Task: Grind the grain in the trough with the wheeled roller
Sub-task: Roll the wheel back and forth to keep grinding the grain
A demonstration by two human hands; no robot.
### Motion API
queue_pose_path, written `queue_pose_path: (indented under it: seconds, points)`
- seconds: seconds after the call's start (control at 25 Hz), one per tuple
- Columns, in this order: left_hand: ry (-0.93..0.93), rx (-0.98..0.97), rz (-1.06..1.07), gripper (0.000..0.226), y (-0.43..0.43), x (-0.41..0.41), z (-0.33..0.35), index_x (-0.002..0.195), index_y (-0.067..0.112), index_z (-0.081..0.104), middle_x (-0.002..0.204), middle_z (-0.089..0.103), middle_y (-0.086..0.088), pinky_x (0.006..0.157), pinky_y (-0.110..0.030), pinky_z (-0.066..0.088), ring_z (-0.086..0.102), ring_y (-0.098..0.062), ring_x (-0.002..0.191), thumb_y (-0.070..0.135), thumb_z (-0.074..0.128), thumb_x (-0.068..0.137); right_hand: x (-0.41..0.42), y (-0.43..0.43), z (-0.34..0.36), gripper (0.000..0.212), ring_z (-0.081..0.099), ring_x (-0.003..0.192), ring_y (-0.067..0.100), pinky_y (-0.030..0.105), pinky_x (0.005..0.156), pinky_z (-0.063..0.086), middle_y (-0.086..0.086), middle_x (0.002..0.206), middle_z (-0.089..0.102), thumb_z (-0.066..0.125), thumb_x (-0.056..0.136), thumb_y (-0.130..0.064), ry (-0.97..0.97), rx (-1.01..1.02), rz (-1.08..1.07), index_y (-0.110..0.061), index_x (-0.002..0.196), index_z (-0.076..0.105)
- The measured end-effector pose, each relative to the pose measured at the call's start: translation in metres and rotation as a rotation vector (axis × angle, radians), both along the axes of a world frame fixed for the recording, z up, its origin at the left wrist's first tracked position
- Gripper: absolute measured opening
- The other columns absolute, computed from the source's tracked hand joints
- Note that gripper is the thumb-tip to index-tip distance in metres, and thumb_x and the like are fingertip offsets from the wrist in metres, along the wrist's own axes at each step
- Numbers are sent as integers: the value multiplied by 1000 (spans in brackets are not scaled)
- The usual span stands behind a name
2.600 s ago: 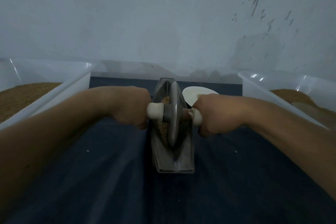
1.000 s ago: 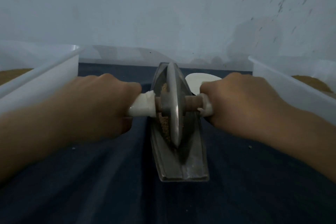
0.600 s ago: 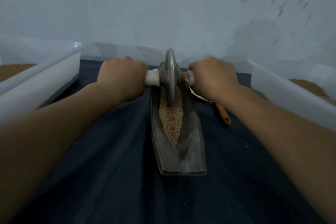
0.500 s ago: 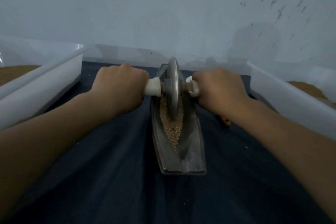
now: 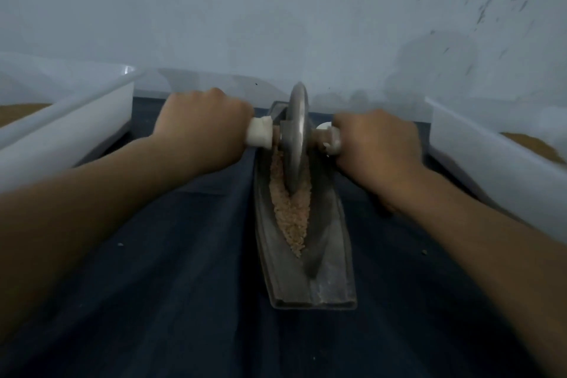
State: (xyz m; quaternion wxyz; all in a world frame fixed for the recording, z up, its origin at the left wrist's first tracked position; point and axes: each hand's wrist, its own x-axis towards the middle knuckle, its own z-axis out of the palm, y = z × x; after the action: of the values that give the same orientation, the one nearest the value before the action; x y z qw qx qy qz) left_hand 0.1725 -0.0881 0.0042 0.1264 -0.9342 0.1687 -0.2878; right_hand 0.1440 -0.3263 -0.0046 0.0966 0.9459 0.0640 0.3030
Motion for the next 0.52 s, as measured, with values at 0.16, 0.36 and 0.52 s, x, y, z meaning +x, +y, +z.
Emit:
queue_pose_path:
  seconds: [0.16, 0.36, 0.52]
  points:
    - [61, -19, 40, 12, -9, 4, 12, 97, 26, 61, 86, 59, -4, 61, -34, 38, 62, -29, 79, 34, 59, 88, 7, 4, 5, 15, 60, 75, 29, 32, 56, 37, 1, 79, 60, 63, 87, -29, 40, 55, -18, -27, 83, 48]
    - [-160, 106, -123, 38, 20, -63, 4, 72, 28, 37, 53, 32, 6, 46, -20, 15, 30, -21, 38, 36, 74, 64, -74, -13, -3, 29, 32, 48, 22, 20, 47, 10, -13, 56, 18, 68, 71, -36, -61, -36, 110, -29, 74, 40]
    - [-88, 79, -150, 33, 34, -56, -2, 74, 31, 42, 55, 44, 3, 48, -31, 41, 52, -29, 44, 43, 70, 62, -82, -21, -4, 27, 22, 41, 19, 14, 50, 7, -13, 55, 14, 68, 64, -47, -80, -62, 102, -31, 74, 49]
